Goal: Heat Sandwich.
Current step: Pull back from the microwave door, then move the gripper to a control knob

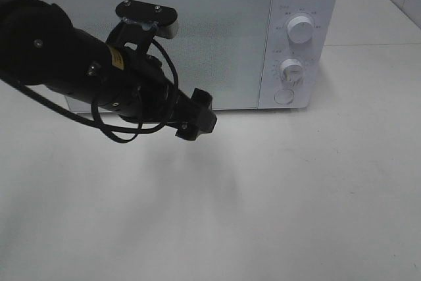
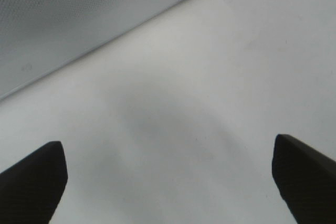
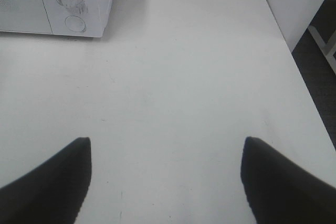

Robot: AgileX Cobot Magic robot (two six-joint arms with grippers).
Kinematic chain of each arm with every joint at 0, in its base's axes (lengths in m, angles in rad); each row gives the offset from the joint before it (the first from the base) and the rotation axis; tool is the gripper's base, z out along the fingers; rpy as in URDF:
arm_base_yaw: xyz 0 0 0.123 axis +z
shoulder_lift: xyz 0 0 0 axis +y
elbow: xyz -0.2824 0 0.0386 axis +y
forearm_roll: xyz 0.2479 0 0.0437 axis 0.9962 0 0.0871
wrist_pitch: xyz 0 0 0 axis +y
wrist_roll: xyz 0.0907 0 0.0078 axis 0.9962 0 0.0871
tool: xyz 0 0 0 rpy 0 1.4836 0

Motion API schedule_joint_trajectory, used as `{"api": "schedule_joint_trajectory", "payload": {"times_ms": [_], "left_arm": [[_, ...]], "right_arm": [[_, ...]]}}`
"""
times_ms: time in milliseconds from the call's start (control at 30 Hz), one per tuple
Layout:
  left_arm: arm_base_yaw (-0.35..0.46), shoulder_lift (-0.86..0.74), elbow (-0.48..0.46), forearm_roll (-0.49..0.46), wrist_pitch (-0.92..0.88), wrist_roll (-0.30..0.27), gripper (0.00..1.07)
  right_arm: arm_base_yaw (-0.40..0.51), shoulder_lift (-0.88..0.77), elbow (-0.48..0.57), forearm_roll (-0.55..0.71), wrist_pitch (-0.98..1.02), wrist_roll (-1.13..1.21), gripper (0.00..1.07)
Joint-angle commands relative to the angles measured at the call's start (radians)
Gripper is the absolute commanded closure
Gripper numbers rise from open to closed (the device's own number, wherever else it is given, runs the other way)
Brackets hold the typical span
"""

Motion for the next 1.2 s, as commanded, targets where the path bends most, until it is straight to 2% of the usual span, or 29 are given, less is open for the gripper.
{"api": "schedule_joint_trajectory", "payload": {"times_ms": [33, 67, 167, 233, 433, 533, 567, 700, 733, 800, 867, 900, 933, 1033, 1067, 1100, 1200], "left_arm": [[-0.004, -0.039, 0.002, 0.013, 0.141, 0.003, 0.03], [-0.004, -0.039, 0.002, 0.013, 0.141, 0.003, 0.03], [0.027, -0.067, 0.002, 0.018, 0.291, -0.012, 0.03], [0.039, -0.069, 0.002, 0.018, 0.311, -0.021, 0.03], [0.15, -0.133, 0.009, 0.02, 0.388, -0.035, 0.03], [0.237, -0.205, 0.055, 0.022, 0.396, -0.044, 0.03], [0.237, -0.205, 0.055, 0.022, 0.396, -0.044, 0.03], [0.383, -0.313, 0.134, 0.021, 0.424, -0.042, 0.03], [0.383, -0.313, 0.134, 0.021, 0.424, -0.042, 0.03], [0.48, -0.384, 0.169, 0.025, 0.458, -0.03, 0.03], [0.541, -0.424, 0.185, 0.026, 0.481, -0.007, 0.03], [0.541, -0.424, 0.185, 0.026, 0.481, -0.007, 0.03], [0.605, -0.467, 0.199, 0.025, 0.505, 0.008, 0.03], [0.691, -0.517, 0.21, 0.025, 0.539, 0.018, 0.03], [0.691, -0.517, 0.21, 0.025, 0.539, 0.018, 0.03], [0.748, -0.554, 0.213, 0.02, 0.571, 0.048, 0.03], [0.839, -0.627, 0.231, 0.003, 0.612, 0.071, 0.03]], "right_arm": [[-0.008, -0.026, 0.005, -0.001, -0.011, 0.005, 0.31], [-0.008, -0.026, 0.005, -0.001, -0.011, 0.005, 0.31], [-0.008, -0.026, 0.005, -0.001, -0.011, 0.005, 0.31], [-0.008, -0.026, 0.005, -0.001, -0.011, 0.005, 0.31], [-0.008, -0.026, 0.005, -0.001, -0.011, 0.005, 0.31], [-0.008, -0.026, 0.005, -0.001, -0.011, 0.005, 0.31], [-0.008, -0.026, 0.005, -0.001, -0.011, 0.005, 0.31], [-0.008, -0.026, 0.005, -0.001, -0.011, 0.005, 0.31], [-0.008, -0.026, 0.005, -0.001, -0.011, 0.005, 0.31], [-0.008, -0.026, 0.005, -0.001, -0.011, 0.005, 0.31], [-0.008, -0.026, 0.005, -0.001, -0.011, 0.005, 0.31], [-0.008, -0.026, 0.005, -0.001, -0.011, 0.005, 0.31], [-0.008, -0.026, 0.005, -0.001, -0.011, 0.005, 0.31], [-0.008, -0.026, 0.005, -0.001, -0.011, 0.005, 0.31], [-0.008, -0.026, 0.005, -0.001, -0.011, 0.005, 0.31], [-0.008, -0.026, 0.005, -0.001, -0.011, 0.005, 0.31], [-0.008, -0.026, 0.005, -0.001, -0.011, 0.005, 0.31]]}}
